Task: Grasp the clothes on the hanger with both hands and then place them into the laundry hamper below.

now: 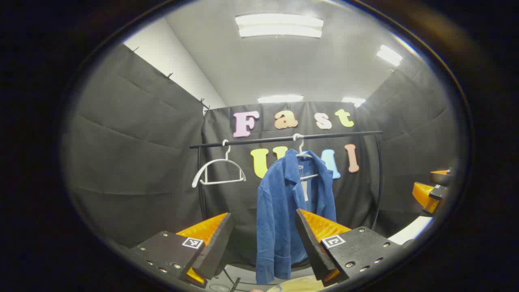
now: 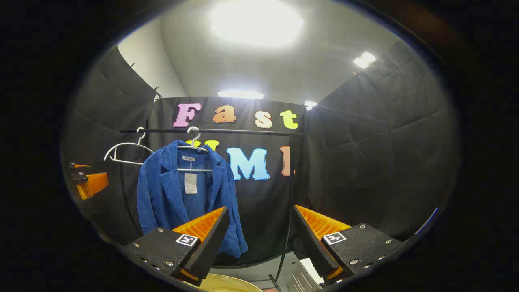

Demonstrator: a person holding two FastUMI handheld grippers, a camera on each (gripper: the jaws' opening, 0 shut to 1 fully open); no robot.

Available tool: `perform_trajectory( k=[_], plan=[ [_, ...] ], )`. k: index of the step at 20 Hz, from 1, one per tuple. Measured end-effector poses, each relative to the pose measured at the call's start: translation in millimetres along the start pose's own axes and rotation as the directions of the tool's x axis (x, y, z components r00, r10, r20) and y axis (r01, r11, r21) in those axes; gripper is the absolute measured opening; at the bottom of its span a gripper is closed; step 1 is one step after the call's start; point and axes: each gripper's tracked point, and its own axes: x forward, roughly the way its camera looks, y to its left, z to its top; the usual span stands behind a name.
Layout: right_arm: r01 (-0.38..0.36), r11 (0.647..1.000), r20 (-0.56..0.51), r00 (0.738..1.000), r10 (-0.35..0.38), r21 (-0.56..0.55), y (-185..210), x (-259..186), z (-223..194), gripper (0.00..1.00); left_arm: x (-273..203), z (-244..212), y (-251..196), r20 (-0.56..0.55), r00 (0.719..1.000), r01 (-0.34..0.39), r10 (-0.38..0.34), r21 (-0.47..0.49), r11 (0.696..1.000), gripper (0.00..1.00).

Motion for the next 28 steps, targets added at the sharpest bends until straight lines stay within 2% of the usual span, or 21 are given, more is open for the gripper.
perform_trajectory(
  k=[1,2,8,15,20,22,24,26,27,28],
  plan=[
    [-0.001,1.000,0.000,1.000,0.001,-0.002,0,-2,0,0.93,-1,1,0,0.004,1.000,-0.001,0.001,0.002,1.000,0.84],
    [-0.001,1.000,0.001,1.000,0.001,-0.004,-1,-3,0,0.96,-2,2,-1,0.006,1.000,0.000,0.000,0.003,1.000,0.84],
    [0.002,1.000,0.014,1.000,-0.002,-0.003,-4,-9,6,0.94,-4,6,1,0.019,1.000,-0.009,0.009,-0.003,1.000,0.84],
    [0.005,1.000,0.001,1.000,-0.005,0.001,1,-7,3,0.96,-3,6,2,0.026,1.000,-0.015,0.015,0.001,1.000,0.84],
    [0.000,1.000,-0.002,1.000,0.000,0.006,8,3,8,0.94,-1,5,3,0.022,1.000,-0.010,0.010,-0.001,1.000,0.84],
    [-0.019,1.000,-0.011,1.000,0.019,0.011,15,9,13,0.96,-3,9,2,0.026,1.000,-0.008,0.008,-0.004,1.000,0.84],
    [-0.034,0.999,-0.006,0.999,0.034,-0.001,18,17,19,0.96,-4,16,0,0.031,0.999,-0.007,0.007,-0.015,1.000,0.95],
    [-0.045,0.999,-0.001,0.999,0.045,-0.013,22,27,26,0.96,-4,24,-2,0.041,0.999,-0.003,0.004,-0.029,1.000,0.95],
    [-0.052,0.999,0.003,0.999,0.052,-0.012,25,33,29,0.96,-5,29,-4,0.045,0.999,-0.001,0.002,-0.032,1.000,0.89],
    [-0.056,0.998,0.008,0.998,0.056,-0.007,25,39,34,0.96,-2,32,-5,0.047,0.999,0.003,-0.002,-0.033,0.999,0.88]
  ],
)
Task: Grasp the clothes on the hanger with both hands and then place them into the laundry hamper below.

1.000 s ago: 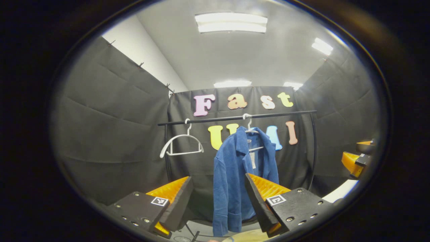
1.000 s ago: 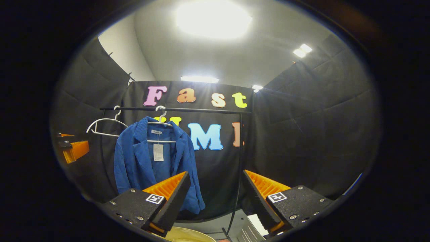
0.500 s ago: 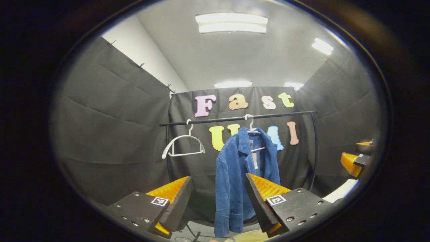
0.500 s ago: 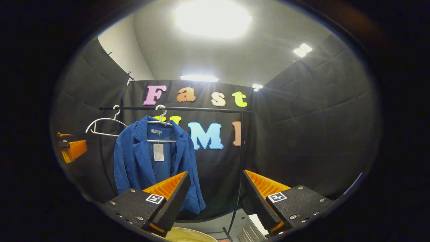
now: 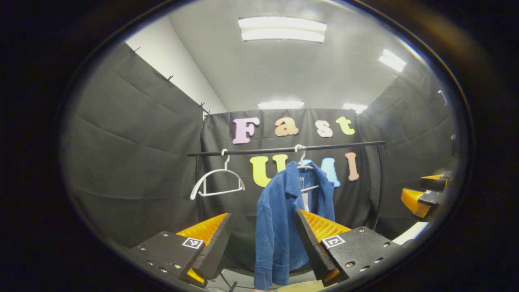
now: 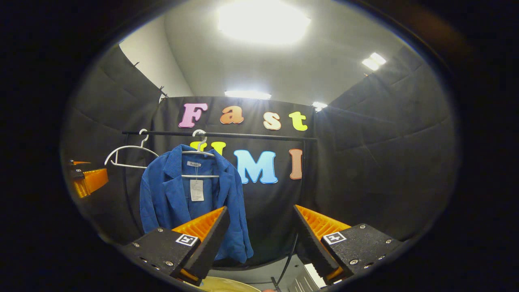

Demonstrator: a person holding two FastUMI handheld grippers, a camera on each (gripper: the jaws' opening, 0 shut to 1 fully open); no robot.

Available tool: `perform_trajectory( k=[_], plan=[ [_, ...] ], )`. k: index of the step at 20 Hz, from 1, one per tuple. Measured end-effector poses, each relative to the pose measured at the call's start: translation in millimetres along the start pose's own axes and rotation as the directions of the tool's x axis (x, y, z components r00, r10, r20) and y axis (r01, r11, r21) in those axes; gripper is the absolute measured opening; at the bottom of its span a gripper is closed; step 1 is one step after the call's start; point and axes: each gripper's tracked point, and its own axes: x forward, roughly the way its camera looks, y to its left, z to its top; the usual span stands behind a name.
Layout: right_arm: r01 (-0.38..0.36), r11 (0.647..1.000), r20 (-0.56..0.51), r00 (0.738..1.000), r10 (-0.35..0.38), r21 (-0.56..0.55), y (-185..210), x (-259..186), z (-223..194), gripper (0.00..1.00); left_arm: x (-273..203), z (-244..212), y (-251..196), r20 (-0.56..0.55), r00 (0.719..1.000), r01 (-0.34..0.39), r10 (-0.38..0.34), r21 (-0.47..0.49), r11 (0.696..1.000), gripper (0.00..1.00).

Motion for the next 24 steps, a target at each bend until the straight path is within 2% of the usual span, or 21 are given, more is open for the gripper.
perform_trajectory(
  k=[3,4,5,7,8,15,17,18,24],
  plan=[
    [-0.016,1.000,0.018,1.000,0.016,0.026,2,17,13,0.95,40,10,-21,0.005,1.000,0.010,-0.010,-0.008,1.000,0.85],
    [-0.026,0.999,0.024,0.999,0.025,0.034,3,24,16,0.96,48,13,-26,0.008,1.000,0.010,-0.010,-0.012,1.000,0.90],
    [-0.039,0.998,0.025,0.999,0.038,0.038,5,31,18,0.95,53,14,-29,0.010,1.000,0.008,-0.008,-0.017,1.000,0.84],
    [-0.057,0.998,0.031,0.998,0.056,0.040,7,45,20,0.95,64,16,-40,0.006,1.000,0.012,-0.012,-0.031,0.999,0.84],
    [-0.061,0.997,0.034,0.998,0.060,0.041,7,53,21,0.95,66,14,-43,0.002,1.000,0.013,-0.013,-0.034,0.999,0.90],
    [-0.121,0.989,0.021,0.993,0.120,0.084,17,107,14,0.94,102,8,-67,-0.019,1.000,-0.006,0.006,-0.029,1.000,0.90],
    [-0.139,0.985,0.020,0.990,0.138,0.097,19,122,13,0.96,114,3,-75,-0.026,1.000,-0.012,0.011,-0.026,1.000,0.90],
    [-0.148,0.984,0.020,0.989,0.147,0.101,19,130,13,0.96,120,1,-79,-0.027,1.000,-0.015,0.014,-0.027,1.000,0.87],
    [-0.196,0.973,0.020,0.981,0.195,0.123,29,172,6,0.95,152,-5,-94,-0.029,0.999,-0.036,0.035,-0.024,0.999,0.92]
  ],
)
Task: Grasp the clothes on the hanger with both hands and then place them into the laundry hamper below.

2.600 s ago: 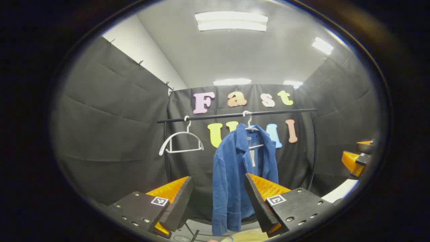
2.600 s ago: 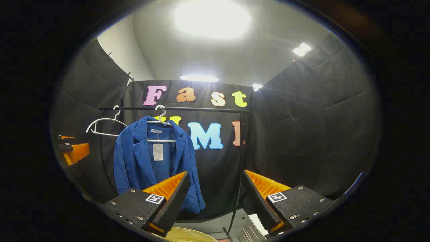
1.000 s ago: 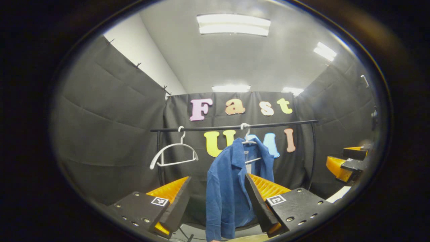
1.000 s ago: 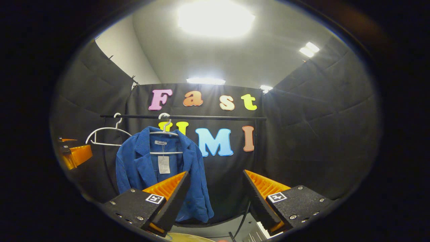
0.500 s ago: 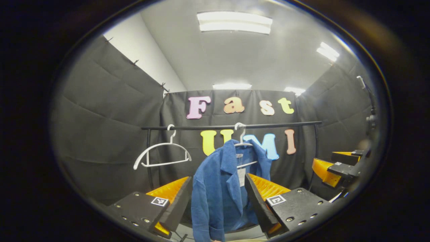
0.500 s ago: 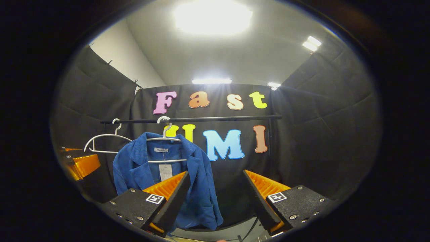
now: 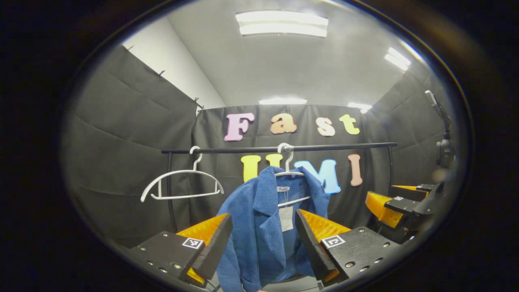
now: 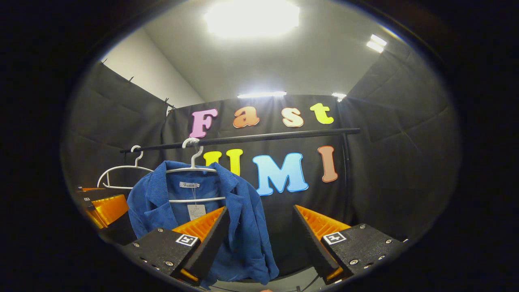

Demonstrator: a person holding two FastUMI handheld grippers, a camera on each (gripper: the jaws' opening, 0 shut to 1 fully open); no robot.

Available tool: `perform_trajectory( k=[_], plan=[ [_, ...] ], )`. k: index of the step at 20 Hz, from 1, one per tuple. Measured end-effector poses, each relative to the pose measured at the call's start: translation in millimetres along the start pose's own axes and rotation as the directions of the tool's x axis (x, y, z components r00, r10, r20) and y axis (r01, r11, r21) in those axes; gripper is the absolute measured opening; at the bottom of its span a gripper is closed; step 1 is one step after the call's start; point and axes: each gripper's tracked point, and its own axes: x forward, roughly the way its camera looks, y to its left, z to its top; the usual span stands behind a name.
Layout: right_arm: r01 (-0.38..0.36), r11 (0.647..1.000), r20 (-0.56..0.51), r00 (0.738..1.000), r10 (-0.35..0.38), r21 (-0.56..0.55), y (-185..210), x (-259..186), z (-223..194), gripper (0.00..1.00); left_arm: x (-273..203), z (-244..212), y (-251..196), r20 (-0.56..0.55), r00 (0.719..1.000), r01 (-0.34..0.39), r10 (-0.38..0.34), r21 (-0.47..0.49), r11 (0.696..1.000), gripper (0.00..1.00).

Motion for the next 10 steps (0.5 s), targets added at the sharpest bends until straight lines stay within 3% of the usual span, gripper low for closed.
perform_trajectory(
  k=[5,6,9,10],
  plan=[
    [-0.052,0.999,-0.007,0.999,0.052,0.004,5,32,-13,0.95,21,-15,-12,-0.006,1.000,-0.013,0.013,-0.020,1.000,0.90],
    [-0.067,0.998,-0.011,0.998,0.068,0.006,6,38,-16,0.95,25,-20,-13,-0.009,1.000,-0.021,0.021,-0.015,1.000,0.95],
    [-0.115,0.993,-0.022,0.993,0.116,0.010,14,57,-27,0.96,40,-29,-21,-0.006,0.999,-0.041,0.041,0.005,0.999,0.84],
    [-0.130,0.991,-0.027,0.991,0.131,0.015,17,63,-31,0.95,46,-32,-24,-0.005,0.999,-0.048,0.048,0.013,0.999,0.86]
  ],
)
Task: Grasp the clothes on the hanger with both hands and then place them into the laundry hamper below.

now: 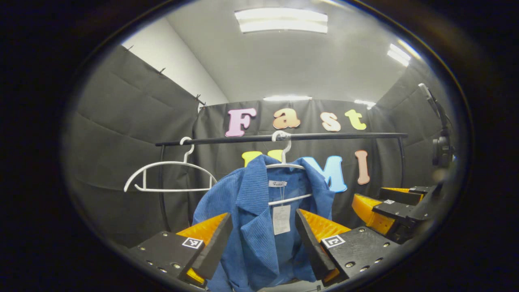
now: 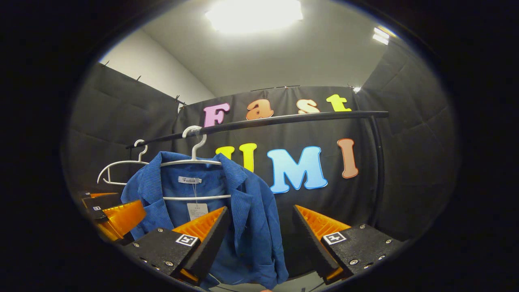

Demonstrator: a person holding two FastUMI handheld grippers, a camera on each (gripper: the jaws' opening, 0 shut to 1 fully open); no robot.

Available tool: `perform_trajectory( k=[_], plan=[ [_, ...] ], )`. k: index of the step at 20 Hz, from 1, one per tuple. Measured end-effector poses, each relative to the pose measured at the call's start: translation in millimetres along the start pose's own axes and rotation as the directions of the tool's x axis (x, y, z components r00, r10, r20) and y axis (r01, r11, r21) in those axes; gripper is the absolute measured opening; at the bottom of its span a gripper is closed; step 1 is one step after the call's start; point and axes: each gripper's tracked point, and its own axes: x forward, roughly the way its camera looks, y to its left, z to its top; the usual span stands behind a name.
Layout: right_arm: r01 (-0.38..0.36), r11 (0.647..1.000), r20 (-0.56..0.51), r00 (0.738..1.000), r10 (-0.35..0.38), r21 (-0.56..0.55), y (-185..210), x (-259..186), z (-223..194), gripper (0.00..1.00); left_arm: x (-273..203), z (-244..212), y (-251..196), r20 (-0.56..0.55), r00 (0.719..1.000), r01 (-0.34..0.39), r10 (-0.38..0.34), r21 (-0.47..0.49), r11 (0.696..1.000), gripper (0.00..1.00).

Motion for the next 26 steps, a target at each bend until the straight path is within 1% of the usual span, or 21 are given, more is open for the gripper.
perform_trajectory(
  k=[2,5,9,13,14,15,17,20,21,22,24,25,26],
  plan=[
    [-0.036,0.999,-0.009,0.999,0.037,0.017,6,13,-10,0.96,8,-6,-3,-0.003,1.000,-0.018,0.018,0.020,1.000,0.88],
    [-0.070,0.997,-0.025,0.997,0.071,0.024,10,32,-25,0.96,25,-18,-2,-0.015,0.998,-0.056,0.057,0.045,0.997,0.91],
    [-0.110,0.993,-0.028,0.993,0.111,0.037,15,59,-38,0.96,40,-34,5,-0.030,0.994,-0.102,0.103,0.033,0.994,0.95],
    [-0.128,0.991,-0.045,0.991,0.130,0.045,18,90,-56,0.96,55,-53,12,-0.065,0.986,-0.148,0.151,0.050,0.988,0.92],
    [-0.130,0.991,-0.053,0.990,0.132,0.044,18,97,-61,0.93,58,-56,12,-0.070,0.984,-0.157,0.161,0.058,0.986,0.91],
    [-0.134,0.990,-0.066,0.988,0.137,0.043,20,104,-68,0.95,62,-61,13,-0.074,0.983,-0.162,0.167,0.067,0.984,0.90],
    [-0.142,0.989,-0.090,0.985,0.145,0.042,21,114,-78,0.95,67,-68,13,-0.081,0.980,-0.178,0.184,0.086,0.980,0.90],
    [-0.141,0.989,-0.116,0.983,0.145,0.036,23,129,-91,0.95,73,-76,14,-0.087,0.974,-0.203,0.211,0.084,0.975,0.90],
    [-0.137,0.990,-0.121,0.983,0.141,0.035,23,132,-95,0.94,75,-80,16,-0.089,0.971,-0.214,0.221,0.081,0.973,0.90],
    [-0.135,0.990,-0.126,0.982,0.139,0.036,22,134,-98,0.91,77,-83,16,-0.098,0.969,-0.220,0.227,0.078,0.972,0.90],
    [-0.154,0.987,-0.134,0.978,0.159,0.047,28,138,-103,0.88,76,-92,20,-0.114,0.963,-0.237,0.245,0.079,0.968,0.90],
    [-0.168,0.984,-0.137,0.975,0.174,0.056,30,139,-106,0.84,75,-92,22,-0.108,0.960,-0.249,0.257,0.080,0.965,0.95],
    [-0.178,0.982,-0.136,0.973,0.186,0.065,32,140,-106,0.81,77,-91,25,-0.108,0.960,-0.251,0.258,0.076,0.965,0.83]
  ],
)
